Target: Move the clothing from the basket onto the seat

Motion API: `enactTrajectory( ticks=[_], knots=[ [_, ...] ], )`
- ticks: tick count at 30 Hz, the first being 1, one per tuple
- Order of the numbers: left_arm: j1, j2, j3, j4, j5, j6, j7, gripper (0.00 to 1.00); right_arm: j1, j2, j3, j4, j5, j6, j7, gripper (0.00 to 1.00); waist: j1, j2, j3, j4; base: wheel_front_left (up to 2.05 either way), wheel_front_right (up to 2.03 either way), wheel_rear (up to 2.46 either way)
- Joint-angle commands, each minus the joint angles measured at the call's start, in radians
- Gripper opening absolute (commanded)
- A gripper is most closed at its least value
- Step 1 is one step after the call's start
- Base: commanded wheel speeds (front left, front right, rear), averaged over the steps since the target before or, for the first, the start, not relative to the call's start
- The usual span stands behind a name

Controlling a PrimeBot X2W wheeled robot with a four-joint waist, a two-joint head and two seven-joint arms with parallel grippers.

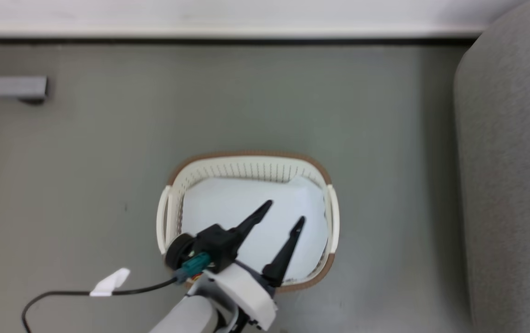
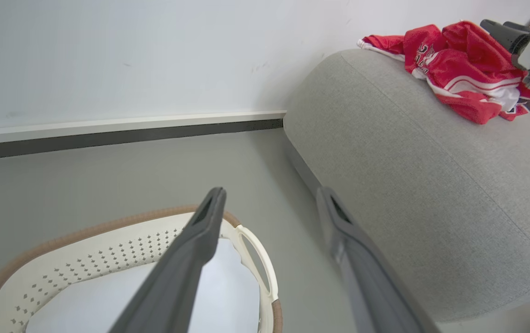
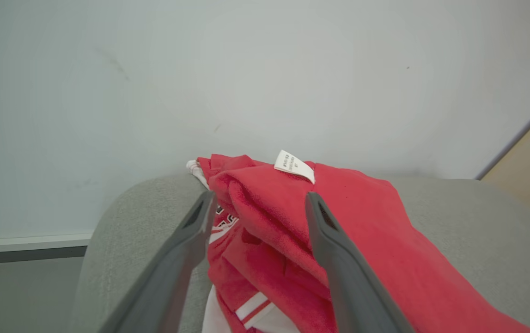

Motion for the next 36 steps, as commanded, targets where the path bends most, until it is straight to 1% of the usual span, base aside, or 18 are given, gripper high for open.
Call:
enactTrajectory(
  ticks=[1,4,5,9,12,15,19,22,24,28,30,36],
  knots=[
    [0.025,0.013,0.019,0.020,-0.016,0.006,-0.021,1.00,0.065,0.010,0.044,-0.043,0.047,-0.003,-0.016,1.00,-0.0001,0.0000,-0.083,-0.019,0.00,0.00,0.00],
    [0.061,0.015,0.053,0.050,-0.038,0.019,-0.044,1.00,0.186,0.045,0.122,-0.145,0.126,-0.003,-0.027,1.00,-0.0001,0.0000,-0.163,-0.017,0.00,0.00,0.00],
    [0.061,0.015,0.053,0.050,-0.038,0.019,-0.044,1.00,0.186,0.045,0.122,-0.145,0.126,-0.003,-0.027,1.00,-0.0001,0.0000,-0.163,-0.017,0.00,0.00,0.00],
    [0.119,0.025,0.124,0.076,-0.052,0.043,-0.058,1.00,0.385,0.091,0.216,-0.338,0.240,-0.003,-0.029,1.00,-0.0001,0.0000,-0.260,-0.004,0.00,0.00,0.00],
    [0.170,0.034,0.202,0.062,-0.052,0.062,-0.059,1.00,0.534,0.122,0.257,-0.486,0.285,-0.003,-0.028,1.00,-0.0001,0.0000,-0.314,0.007,0.00,0.00,0.00],
    [0.241,0.044,0.290,0.050,-0.031,0.071,-0.059,1.00,0.669,0.170,0.282,-0.605,0.299,-0.003,-0.022,1.00,-0.0001,0.0000,-0.357,0.019,0.00,0.00,0.00],
    [0.323,0.047,0.390,0.050,0.000,0.067,-0.059,1.00,0.812,0.242,0.316,-0.709,0.285,-0.003,-0.016,1.00,-0.0001,0.0000,-0.409,0.036,0.00,0.00,0.00],
    [0.385,0.034,0.459,0.053,0.029,0.060,-0.059,1.00,0.902,0.284,0.346,-0.733,0.289,-0.003,-0.019,1.00,-0.0001,0.0000,-0.451,0.047,0.00,0.00,0.00],
    [0.425,0.024,0.496,0.056,0.047,0.051,-0.059,1.00,0.953,0.293,0.361,-0.729,0.275,-0.003,-0.022,1.00,-0.0001,0.0000,-0.477,0.055,0.00,0.00,0.00],
    [0.477,0.005,0.552,0.066,0.087,0.017,-0.059,1.00,1.015,0.310,0.386,-0.702,0.264,-0.003,-0.028,1.00,-0.0001,0.0000,-0.512,0.068,0.00,0.00,0.00],
    [0.495,0.001,0.583,0.069,0.108,0.003,-0.059,1.00,1.030,0.311,0.396,-0.682,0.264,-0.003,-0.029,1.00,-0.0001,0.0000,-0.526,0.073,0.00,0.00,0.00],
    [0.522,-0.038,0.656,0.055,0.159,-0.042,-0.059,1.00,1.024,0.310,0.435,-0.658,0.333,-0.003,-0.030,1.00,-0.0001,0.0000,-0.544,0.084,0.00,0.00,0.00]
  ],
)
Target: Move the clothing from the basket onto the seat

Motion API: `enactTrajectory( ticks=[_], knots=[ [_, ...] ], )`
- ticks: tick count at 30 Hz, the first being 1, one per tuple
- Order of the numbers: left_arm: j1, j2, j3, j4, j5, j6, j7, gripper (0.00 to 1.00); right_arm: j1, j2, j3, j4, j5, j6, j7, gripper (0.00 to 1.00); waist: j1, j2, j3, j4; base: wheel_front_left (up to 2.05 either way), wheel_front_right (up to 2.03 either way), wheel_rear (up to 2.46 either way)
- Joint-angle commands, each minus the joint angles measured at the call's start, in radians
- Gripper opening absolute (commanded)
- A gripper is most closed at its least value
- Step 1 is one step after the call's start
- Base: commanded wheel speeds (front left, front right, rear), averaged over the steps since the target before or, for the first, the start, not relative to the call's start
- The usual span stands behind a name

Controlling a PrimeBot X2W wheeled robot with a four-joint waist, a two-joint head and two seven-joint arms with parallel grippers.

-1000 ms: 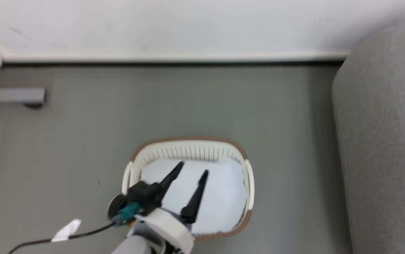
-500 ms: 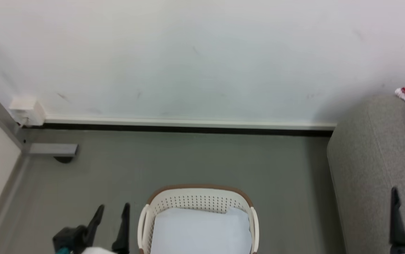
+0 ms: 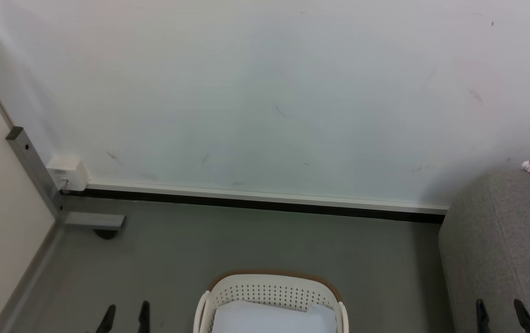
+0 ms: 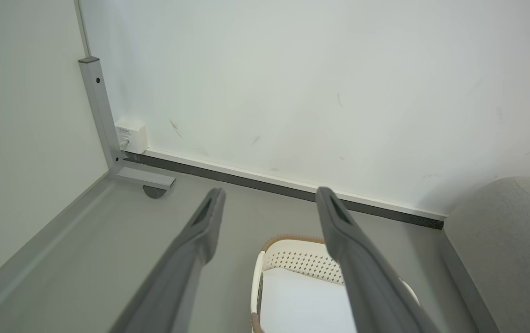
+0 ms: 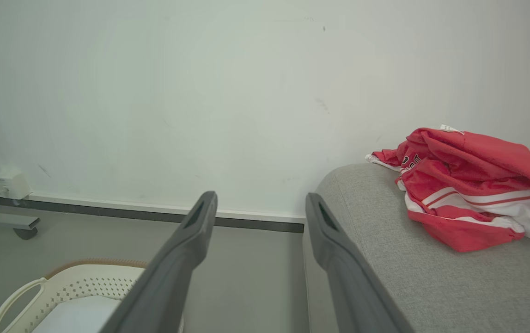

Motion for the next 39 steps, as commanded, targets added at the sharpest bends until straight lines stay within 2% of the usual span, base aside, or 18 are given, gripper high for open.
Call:
enactTrajectory(
  ticks=[1,11,12,16,39],
  knots=[
    [0.014,-0.007,0.013,-0.004,0.026,-0.008,-0.001,1.00,-0.001,-0.003,0.005,0.000,0.013,-0.003,-0.003,1.00,0.0003,-0.0001,-0.002,0.003,0.00,0.00,0.00],
    [0.012,-0.050,0.061,-0.009,0.079,-0.062,-0.001,1.00,0.012,-0.003,0.020,-0.007,0.034,-0.003,-0.003,1.00,0.0003,-0.0001,0.004,0.006,0.00,0.00,0.00],
    [0.005,-0.050,0.061,-0.007,0.067,-0.061,0.000,0.00,0.001,0.000,0.021,-0.004,0.022,0.000,0.000,0.00,0.0003,-0.0001,0.004,0.006,0.00,0.00,0.00],
    [0.008,-0.063,0.061,0.024,0.062,-0.061,0.007,0.00,0.005,0.008,0.020,0.027,0.030,0.000,0.010,0.00,0.0003,-0.0001,0.004,0.006,0.00,0.00,0.00],
    [-0.042,-0.070,0.098,-0.006,-0.339,-0.072,0.115,0.00,-0.063,0.004,0.019,0.022,0.460,0.000,0.116,0.00,0.0003,-0.0001,0.018,-0.007,0.00,0.00,0.00]
  ],
)
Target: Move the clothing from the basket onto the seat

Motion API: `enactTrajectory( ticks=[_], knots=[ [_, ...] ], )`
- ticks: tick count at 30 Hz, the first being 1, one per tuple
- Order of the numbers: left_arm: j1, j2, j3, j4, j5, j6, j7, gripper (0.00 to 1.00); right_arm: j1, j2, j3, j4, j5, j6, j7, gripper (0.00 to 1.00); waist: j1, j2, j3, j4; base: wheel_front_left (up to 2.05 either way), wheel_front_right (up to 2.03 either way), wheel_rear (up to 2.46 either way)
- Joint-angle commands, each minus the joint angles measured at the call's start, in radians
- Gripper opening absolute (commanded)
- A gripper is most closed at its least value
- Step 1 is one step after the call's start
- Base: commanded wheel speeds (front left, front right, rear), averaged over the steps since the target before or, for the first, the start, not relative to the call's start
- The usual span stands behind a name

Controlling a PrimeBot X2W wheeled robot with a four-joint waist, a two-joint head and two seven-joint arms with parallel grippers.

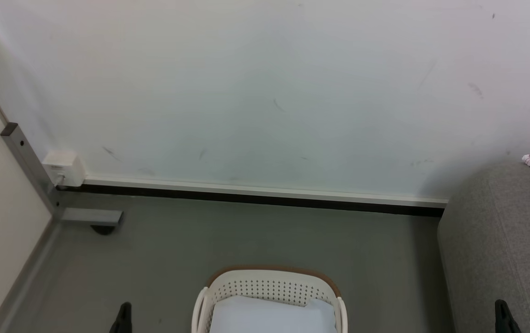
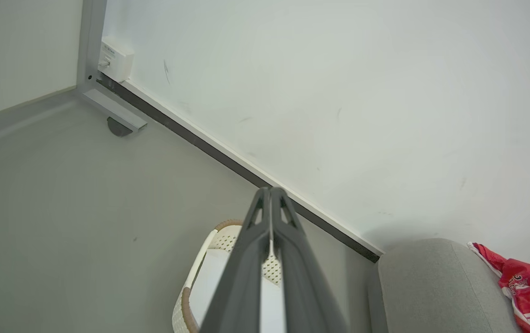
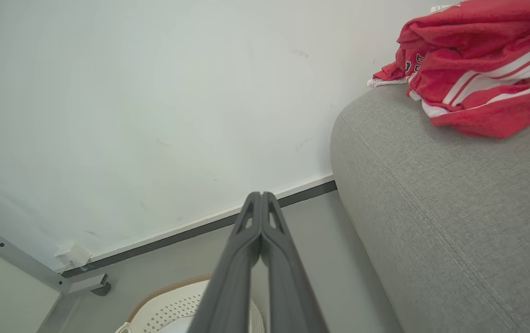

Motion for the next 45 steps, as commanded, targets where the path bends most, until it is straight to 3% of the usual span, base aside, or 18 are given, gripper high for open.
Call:
enactTrajectory(
  ticks=[1,23,45],
  knots=[
    [-0.030,0.003,0.008,-0.018,-0.054,-0.004,0.011,0.00,-0.031,-0.010,-0.002,-0.016,0.051,0.000,0.011,0.00,-0.0001,0.0000,0.001,-0.001,0.00,0.00,0.00],
    [-0.067,-0.002,0.035,-0.040,-0.349,-0.013,0.090,0.00,-0.081,-0.013,-0.004,-0.018,0.366,-0.001,0.090,0.00,-0.0001,0.0000,0.014,-0.014,0.00,0.00,0.00],
    [-0.095,-0.006,0.056,-0.055,-0.573,-0.020,0.153,0.00,-0.121,-0.015,-0.006,-0.018,0.608,-0.001,0.151,0.00,-0.0001,0.0000,0.026,-0.025,0.00,0.00,0.00]
  ],
)
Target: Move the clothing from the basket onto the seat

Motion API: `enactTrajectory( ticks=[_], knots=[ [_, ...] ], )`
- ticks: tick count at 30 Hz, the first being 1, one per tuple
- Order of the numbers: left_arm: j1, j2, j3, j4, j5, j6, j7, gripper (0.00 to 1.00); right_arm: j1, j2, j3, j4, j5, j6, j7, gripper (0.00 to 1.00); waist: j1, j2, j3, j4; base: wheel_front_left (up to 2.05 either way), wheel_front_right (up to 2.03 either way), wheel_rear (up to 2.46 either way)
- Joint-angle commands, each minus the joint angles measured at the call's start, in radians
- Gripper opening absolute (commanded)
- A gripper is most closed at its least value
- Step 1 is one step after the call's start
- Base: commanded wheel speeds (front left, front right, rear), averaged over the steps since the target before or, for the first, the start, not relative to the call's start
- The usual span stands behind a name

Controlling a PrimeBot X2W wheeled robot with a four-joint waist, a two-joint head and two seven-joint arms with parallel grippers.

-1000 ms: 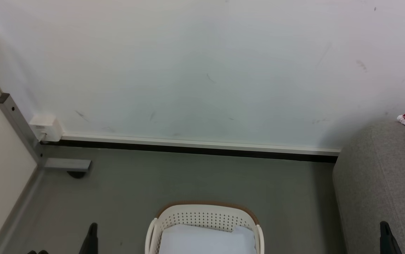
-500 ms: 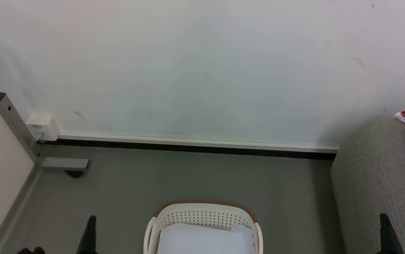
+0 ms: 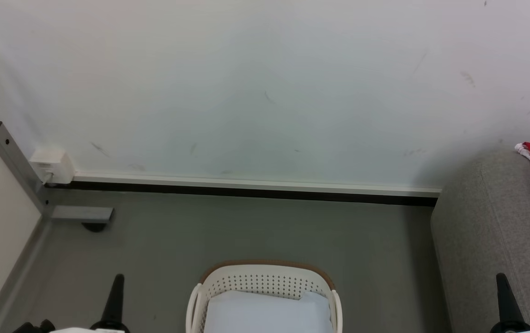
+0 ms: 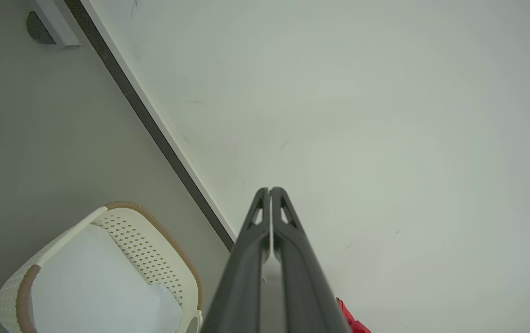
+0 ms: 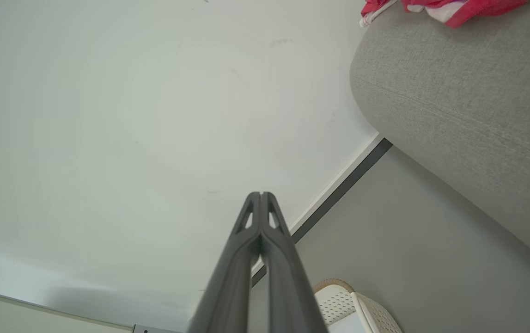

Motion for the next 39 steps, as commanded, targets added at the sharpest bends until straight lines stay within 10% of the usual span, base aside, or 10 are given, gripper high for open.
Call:
enactTrajectory(
  ticks=[1,39],
  knots=[
    [-0.021,0.003,0.007,-0.012,-0.030,-0.006,0.008,0.00,-0.024,-0.012,-0.004,-0.013,0.028,-0.001,0.007,0.00,-0.0001,-0.0001,0.001,-0.001,0.00,0.00,0.00],
    [-0.059,-0.002,0.037,-0.033,-0.345,-0.016,0.095,0.00,-0.077,-0.014,-0.007,-0.012,0.364,-0.002,0.093,0.00,-0.0001,-0.0001,0.023,-0.022,0.00,0.00,0.00]
  ],
)
